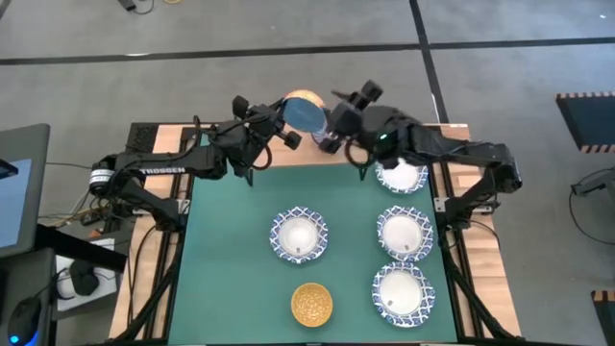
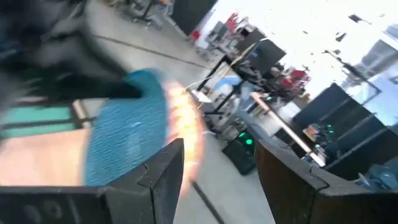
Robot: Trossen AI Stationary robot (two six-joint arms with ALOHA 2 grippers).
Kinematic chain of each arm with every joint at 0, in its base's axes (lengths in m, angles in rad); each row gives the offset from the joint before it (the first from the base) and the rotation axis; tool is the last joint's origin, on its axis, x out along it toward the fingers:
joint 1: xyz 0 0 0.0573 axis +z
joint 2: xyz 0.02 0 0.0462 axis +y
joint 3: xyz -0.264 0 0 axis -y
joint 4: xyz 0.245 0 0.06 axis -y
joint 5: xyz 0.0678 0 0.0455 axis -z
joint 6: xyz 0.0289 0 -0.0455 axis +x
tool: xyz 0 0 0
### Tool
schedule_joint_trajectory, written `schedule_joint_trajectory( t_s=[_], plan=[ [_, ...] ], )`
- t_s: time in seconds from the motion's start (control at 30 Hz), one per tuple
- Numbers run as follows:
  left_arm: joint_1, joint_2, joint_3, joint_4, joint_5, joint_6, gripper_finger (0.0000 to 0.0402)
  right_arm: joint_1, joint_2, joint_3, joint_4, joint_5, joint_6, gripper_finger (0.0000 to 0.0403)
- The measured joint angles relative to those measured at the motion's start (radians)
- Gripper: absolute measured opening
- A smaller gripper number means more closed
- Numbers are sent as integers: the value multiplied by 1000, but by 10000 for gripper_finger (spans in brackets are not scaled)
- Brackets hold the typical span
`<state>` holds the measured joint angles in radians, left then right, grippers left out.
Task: Place and stack bowls onto a shelf
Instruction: Stack the light blue bowl on top of the blue bowl on the shelf
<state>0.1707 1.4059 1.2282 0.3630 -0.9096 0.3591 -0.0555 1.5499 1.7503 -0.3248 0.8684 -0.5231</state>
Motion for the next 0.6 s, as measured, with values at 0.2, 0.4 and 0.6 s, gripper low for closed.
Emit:
schedule_joint_trajectory(
  t_s=[0.2,0.4,0.6],
  plan=[
    [-15,0,-1,-2,8,1,5,-34,10,-3,-46,-12,2,224],
    [-47,0,0,13,24,-1,5,-54,6,-1,-126,-17,79,221],
    [-83,1,-1,41,-3,-12,5,-64,6,-1,-167,-23,145,194]
  ],
)
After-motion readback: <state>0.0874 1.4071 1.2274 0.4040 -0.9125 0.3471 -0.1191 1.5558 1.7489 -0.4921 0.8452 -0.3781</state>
